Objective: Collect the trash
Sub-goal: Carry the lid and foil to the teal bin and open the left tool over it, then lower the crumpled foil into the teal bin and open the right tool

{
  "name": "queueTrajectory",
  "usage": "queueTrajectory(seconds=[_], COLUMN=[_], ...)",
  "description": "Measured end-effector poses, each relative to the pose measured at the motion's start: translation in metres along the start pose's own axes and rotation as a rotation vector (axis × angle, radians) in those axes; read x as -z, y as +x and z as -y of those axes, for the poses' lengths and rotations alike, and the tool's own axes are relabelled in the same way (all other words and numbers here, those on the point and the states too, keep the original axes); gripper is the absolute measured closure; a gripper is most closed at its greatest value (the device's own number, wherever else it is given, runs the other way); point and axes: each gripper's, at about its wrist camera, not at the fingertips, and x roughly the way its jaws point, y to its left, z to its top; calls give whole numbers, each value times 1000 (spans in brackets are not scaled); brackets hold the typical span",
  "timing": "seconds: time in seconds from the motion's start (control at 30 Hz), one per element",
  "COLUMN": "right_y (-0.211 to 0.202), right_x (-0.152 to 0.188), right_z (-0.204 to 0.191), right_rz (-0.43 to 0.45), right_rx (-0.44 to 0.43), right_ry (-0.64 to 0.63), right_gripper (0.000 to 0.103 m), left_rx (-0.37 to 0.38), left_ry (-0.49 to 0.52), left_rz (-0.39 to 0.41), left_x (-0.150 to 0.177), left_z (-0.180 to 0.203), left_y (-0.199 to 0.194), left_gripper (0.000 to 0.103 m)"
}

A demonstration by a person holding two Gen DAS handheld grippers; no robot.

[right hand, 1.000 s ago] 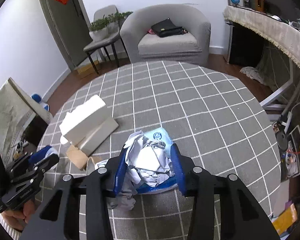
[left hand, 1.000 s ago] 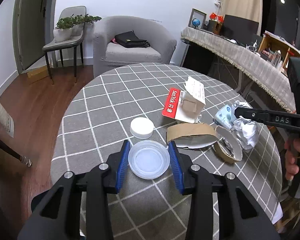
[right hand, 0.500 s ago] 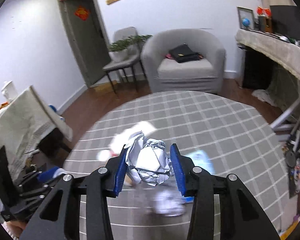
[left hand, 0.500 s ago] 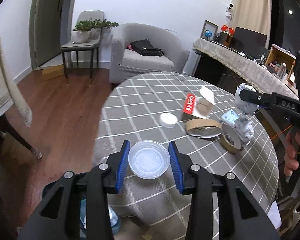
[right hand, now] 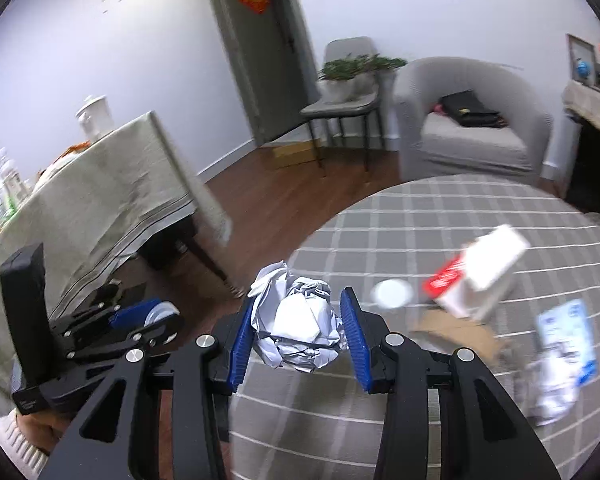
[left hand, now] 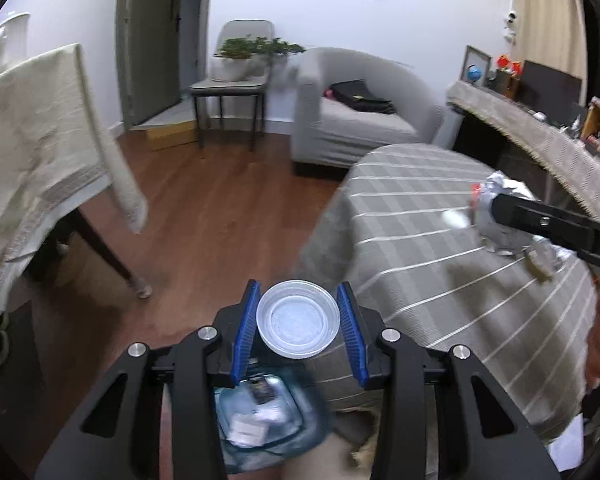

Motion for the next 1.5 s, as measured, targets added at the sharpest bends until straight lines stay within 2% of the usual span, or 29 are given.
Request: queueTrajectory(seconds=[0.17, 0.27, 0.4, 0.53, 0.67, 0.8, 1.07, 1.13, 1.2, 1.27, 1.5], right_y=[11, 14, 26, 33, 51, 69, 94, 101, 107, 114, 133], right_x=[1, -1, 1, 2, 4, 10, 22, 24, 27, 30, 39], right_z=[-26, -38, -65, -84, -101, -107, -114, -113, -113, -114, -120], right_rz=[-8, -7, -38, -53, -87, -139, -204, -221, -237, -257, -305], right_rx=[-60, -119, -142, -190, -161, -161, -142, -143, -143, -141, -123], right_ry=[-18, -6, -45, -39, -80, -64, -66, -55, -49, -50, -66], right_gripper=[61, 61, 61, 61, 61, 61, 60, 60, 60, 60, 61], left_rx=[-72, -94, -85, -40, -43, 9, 13, 16, 17, 17, -7], left_ry=[-11, -20, -32, -130, -117, -116, -121, -125, -120, -121, -132], left_rz=[-39, -91, -140, -184, -236, -291, -431, -455, -459, -457, -408], left_x=[9, 19, 31, 47, 63, 76, 108, 113, 118, 119, 108], left_z=[-29, -40, -49, -66, -70, -72, -88, -92, -94, -99, -120], left_y=[6, 15, 26, 41, 52, 60, 87, 92, 91, 88, 69], left_gripper=[61, 61, 61, 61, 61, 61, 61, 56, 51, 51, 40])
